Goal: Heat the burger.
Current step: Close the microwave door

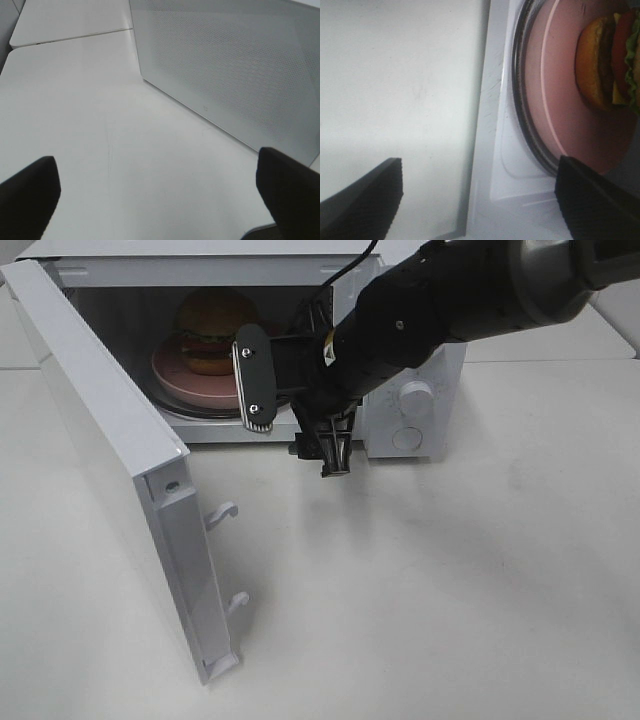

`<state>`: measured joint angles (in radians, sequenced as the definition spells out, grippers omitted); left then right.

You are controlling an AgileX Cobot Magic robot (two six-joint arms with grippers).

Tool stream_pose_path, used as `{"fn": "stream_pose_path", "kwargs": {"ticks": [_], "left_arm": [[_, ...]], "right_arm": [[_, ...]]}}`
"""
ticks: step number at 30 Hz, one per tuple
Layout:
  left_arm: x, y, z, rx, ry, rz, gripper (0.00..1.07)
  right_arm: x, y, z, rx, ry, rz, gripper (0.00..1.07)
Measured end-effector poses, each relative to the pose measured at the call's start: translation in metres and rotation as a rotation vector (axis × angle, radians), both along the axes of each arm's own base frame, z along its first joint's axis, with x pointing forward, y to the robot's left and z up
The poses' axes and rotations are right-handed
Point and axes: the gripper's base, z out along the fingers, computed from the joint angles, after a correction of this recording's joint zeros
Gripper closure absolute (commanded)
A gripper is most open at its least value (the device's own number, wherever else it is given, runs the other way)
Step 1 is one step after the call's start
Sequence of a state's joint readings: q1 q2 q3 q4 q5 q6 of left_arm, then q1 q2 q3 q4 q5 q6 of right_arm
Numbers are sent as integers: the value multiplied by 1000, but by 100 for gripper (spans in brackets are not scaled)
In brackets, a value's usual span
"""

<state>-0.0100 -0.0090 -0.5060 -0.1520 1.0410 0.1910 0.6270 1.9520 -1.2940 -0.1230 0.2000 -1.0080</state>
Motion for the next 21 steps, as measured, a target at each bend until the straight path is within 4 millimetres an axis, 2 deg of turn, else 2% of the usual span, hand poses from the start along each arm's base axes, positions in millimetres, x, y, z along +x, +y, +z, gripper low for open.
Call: {"fn": "stream_pose_path", "kwargs": {"ticks": [4, 7, 9, 21], "left_arm": [[0, 0, 0, 0, 0, 0, 6], [0, 0, 0, 0, 0, 0, 6], [0, 0, 0, 0, 0, 0, 6], [0, 0, 0, 0, 0, 0, 6]], "right_arm": [[-15, -15, 2, -14, 20, -9, 27], [-18, -17, 5, -12, 18, -9, 27], [-31, -26, 12, -6, 21, -17, 28], [-68, -53, 32, 52, 55, -102, 31]]}}
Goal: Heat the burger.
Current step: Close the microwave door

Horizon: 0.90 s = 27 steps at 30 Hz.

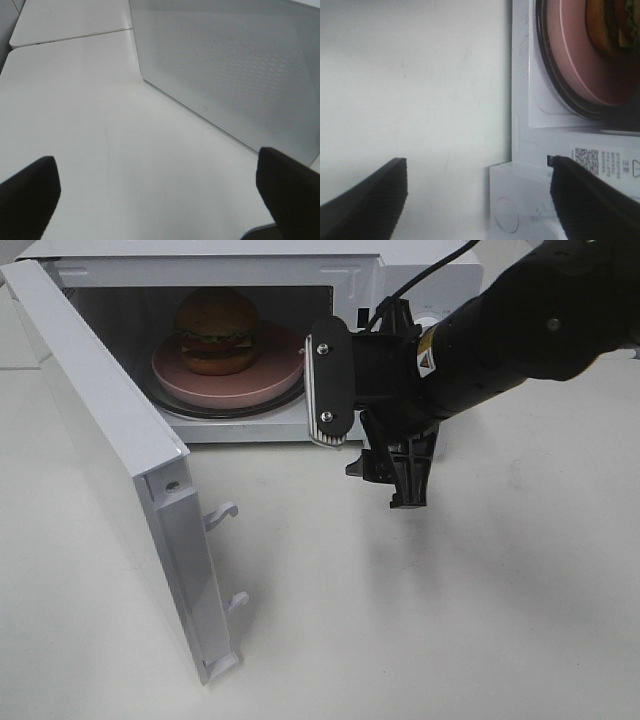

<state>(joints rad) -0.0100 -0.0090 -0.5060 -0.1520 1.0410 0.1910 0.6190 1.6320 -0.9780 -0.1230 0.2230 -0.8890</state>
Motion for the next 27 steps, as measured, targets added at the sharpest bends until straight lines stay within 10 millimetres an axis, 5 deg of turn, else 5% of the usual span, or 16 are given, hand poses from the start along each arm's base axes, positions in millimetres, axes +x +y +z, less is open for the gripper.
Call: {"fn": "stream_pose_path", "kwargs": {"ticks": [16, 27], "left_arm": [[0, 0, 0, 0, 0, 0, 6], [0, 0, 0, 0, 0, 0, 6]], "right_arm": [[-46, -35, 23, 97, 126, -229, 31], [-77, -61, 47, 234, 337, -676, 31]]}}
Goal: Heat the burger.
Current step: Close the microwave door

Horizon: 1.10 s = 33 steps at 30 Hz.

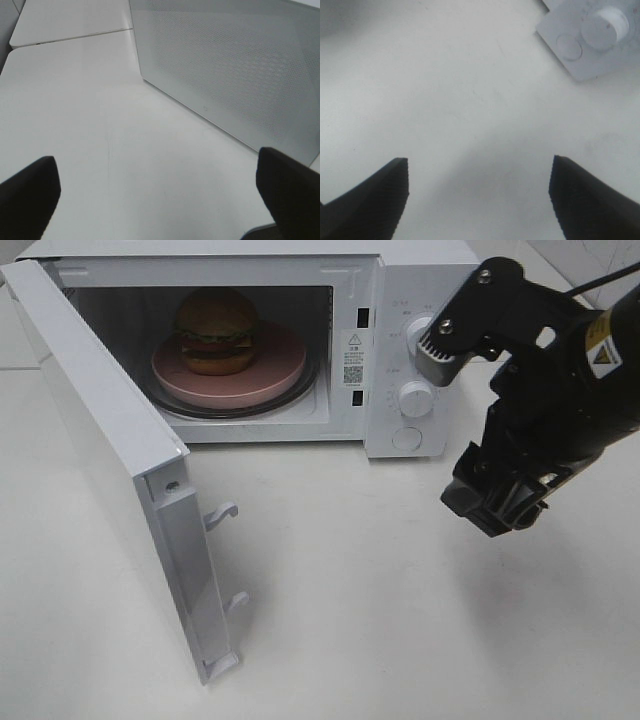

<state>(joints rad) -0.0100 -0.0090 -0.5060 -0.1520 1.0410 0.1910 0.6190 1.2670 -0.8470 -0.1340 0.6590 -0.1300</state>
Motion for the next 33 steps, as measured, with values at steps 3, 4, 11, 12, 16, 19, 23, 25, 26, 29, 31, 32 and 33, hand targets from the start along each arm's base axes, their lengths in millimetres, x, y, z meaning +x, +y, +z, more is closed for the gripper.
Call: {"fn": "stream_pose_path", "kwargs": {"ticks": [3, 4, 11, 12, 16, 19, 23, 25, 26, 29, 31, 32, 33], "left_arm": [[0, 0, 0, 0, 0, 0, 6], [0, 0, 0, 0, 0, 0, 6], [0, 0, 0, 0, 0, 0, 6], [0, 0, 0, 0, 0, 0, 6], [0, 0, 0, 0, 0, 0, 6], [0, 0, 0, 0, 0, 0, 6], [0, 0, 0, 0, 0, 0, 6], [0, 0, 0, 0, 0, 0, 6], [0, 0, 0, 0, 0, 0, 6], [0, 0, 0, 0, 0, 0, 6], [0, 0, 0, 0, 0, 0, 6], [0, 0, 0, 0, 0, 0, 6], [0, 0, 0, 0, 0, 0, 6]], "right_arm": [[-8, -7, 5, 4, 46, -84, 31], [-11, -9, 6, 0, 60, -99, 31], [-30, -24, 18, -22, 115, -169, 31], [-35, -28, 22, -22, 121, -183, 31], [-47, -37, 31, -10, 113, -201, 31], [-55, -42, 38, 0, 105, -210, 31], [-63, -49, 44, 15, 96, -225, 31], [-74, -56, 50, 21, 92, -234, 31], [-81, -62, 54, 31, 81, -236, 31], [-88, -67, 59, 50, 61, -237, 31], [-100, -75, 67, 87, 20, -237, 31], [-104, -79, 69, 99, 8, -237, 31], [-104, -79, 69, 99, 8, -237, 31]]}}
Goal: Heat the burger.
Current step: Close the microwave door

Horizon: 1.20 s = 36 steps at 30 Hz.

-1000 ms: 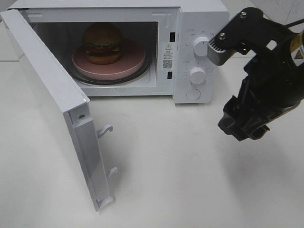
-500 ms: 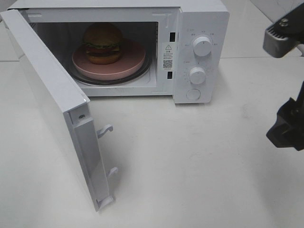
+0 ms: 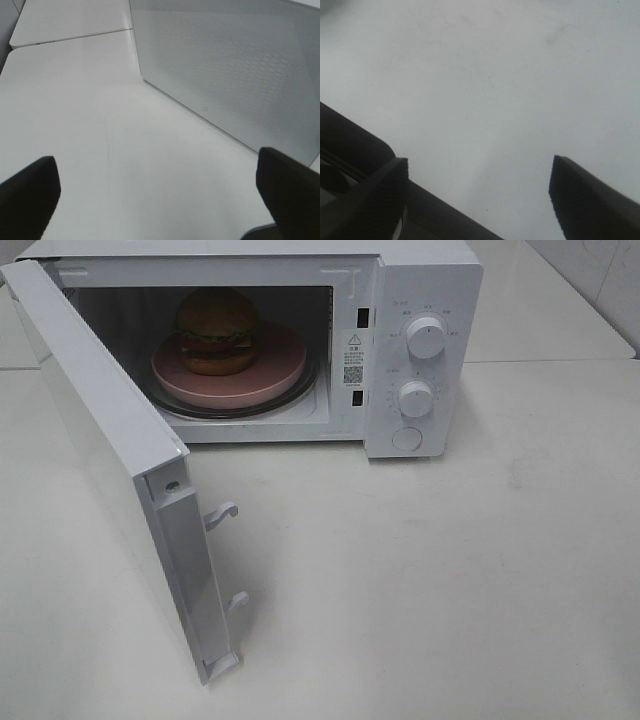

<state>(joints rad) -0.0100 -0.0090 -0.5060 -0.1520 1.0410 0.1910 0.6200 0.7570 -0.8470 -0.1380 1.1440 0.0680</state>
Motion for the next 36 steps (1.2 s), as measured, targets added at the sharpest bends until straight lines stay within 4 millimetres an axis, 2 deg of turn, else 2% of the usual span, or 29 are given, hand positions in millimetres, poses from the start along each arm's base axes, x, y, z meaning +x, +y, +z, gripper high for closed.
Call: {"fn": "stream_pose_path", "kwargs": {"ticks": [2, 6, 12, 17, 21, 22, 26, 36], "left_arm": [[0, 0, 0, 0, 0, 0, 6], [0, 0, 0, 0, 0, 0, 6], [0, 0, 0, 0, 0, 0, 6], [0, 0, 0, 0, 0, 0, 6], [0, 0, 0, 0, 0, 0, 6], [0, 0, 0, 0, 0, 0, 6], [0, 0, 0, 0, 0, 0, 6], [0, 0, 0, 0, 0, 0, 6]], "right_arm": [[-11, -8, 5, 24, -32, -3, 31], [-22, -16, 9, 42, -56, -8, 31], [-39, -35, 13, 84, -111, -121, 31], [-60, -50, -3, 107, -161, -217, 31], [-71, -56, -13, 118, -187, -268, 31], [-80, -60, -18, 136, -217, -308, 31], [-95, -65, -29, 160, -270, -361, 31], [-114, -68, -56, 193, -351, -431, 31]]}}
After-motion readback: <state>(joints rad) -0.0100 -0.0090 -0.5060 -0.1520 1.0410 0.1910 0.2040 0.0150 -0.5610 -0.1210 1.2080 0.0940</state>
